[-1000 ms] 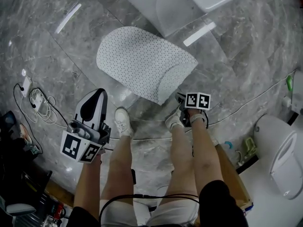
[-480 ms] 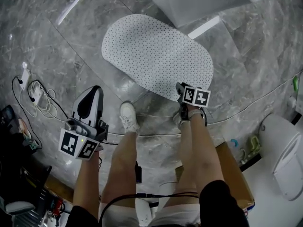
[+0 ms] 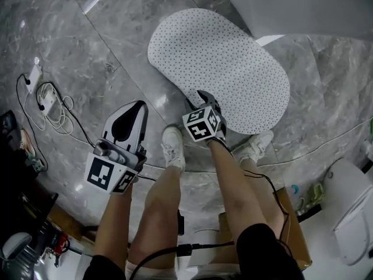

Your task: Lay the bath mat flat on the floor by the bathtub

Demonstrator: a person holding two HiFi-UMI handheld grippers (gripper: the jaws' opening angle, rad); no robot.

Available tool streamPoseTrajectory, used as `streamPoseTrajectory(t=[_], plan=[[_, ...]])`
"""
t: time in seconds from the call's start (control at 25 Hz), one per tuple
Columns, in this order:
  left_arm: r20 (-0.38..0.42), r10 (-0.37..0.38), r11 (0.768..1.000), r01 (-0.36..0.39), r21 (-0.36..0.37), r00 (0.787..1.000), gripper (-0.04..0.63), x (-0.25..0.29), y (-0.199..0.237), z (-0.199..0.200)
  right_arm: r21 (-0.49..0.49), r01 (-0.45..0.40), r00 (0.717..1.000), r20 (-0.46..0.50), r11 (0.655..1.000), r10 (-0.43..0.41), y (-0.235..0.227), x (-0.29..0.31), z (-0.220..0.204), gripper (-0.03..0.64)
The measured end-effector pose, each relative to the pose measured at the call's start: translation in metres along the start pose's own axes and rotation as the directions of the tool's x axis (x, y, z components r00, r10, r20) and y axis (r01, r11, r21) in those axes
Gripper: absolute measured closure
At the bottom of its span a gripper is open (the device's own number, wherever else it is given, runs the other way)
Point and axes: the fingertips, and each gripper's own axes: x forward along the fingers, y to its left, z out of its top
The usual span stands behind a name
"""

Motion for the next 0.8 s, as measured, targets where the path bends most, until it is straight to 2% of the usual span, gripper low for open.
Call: streamPoseTrajectory(t=[0.2, 0.32, 0.44, 0.52, 0.64, 0.72, 0.76, 0.8], plan=[[-0.036, 0.045, 0.999, -0.044, 0.023, 0.998, 0.578, -0.013, 0.032, -0.033, -0.181, 0.064, 0.996, -0.042, 0.981, -0.073, 0.019, 0.042, 0.014, 0.4], [-0.054, 0.099, 0.995, -0.098, 0.009, 0.994, 0.578, -0.02, 0.054, -0.053, -0.272, 0.112, 0.989, -0.06, 0.956, -0.133, 0.02, 0.065, 0.02, 0.399], [-0.054, 0.142, 0.989, -0.143, -0.022, 0.988, 0.578, -0.024, 0.071, -0.063, -0.322, 0.144, 0.98, -0.082, 0.936, -0.179, 0.018, 0.08, 0.024, 0.413], [-0.051, 0.149, 0.988, -0.151, -0.038, 0.988, 0.578, -0.026, 0.075, -0.067, -0.276, 0.162, 0.982, -0.049, 0.947, -0.182, 0.01, 0.076, 0.031, 0.478], [-0.057, 0.146, 0.988, -0.149, -0.045, 0.988, 0.578, -0.031, 0.074, -0.066, -0.051, 0.147, 0.987, 0.076, 0.988, -0.143, -0.008, 0.049, 0.046, 0.548], [-0.057, 0.145, 0.987, -0.148, -0.055, 0.988, 0.578, -0.032, 0.071, -0.062, 0.07, 0.109, 0.982, 0.144, 0.992, -0.119, -0.019, 0.033, 0.051, 0.554], [-0.055, 0.141, 0.988, -0.145, -0.061, 0.988, 0.578, -0.031, 0.069, -0.06, 0.074, 0.078, 0.983, 0.161, 0.994, -0.089, -0.018, 0.028, 0.052, 0.554], [-0.053, 0.135, 0.988, -0.138, -0.065, 0.989, 0.578, -0.03, 0.066, -0.057, 0.031, 0.036, 0.986, 0.164, 0.999, -0.04, -0.012, 0.026, 0.052, 0.542]])
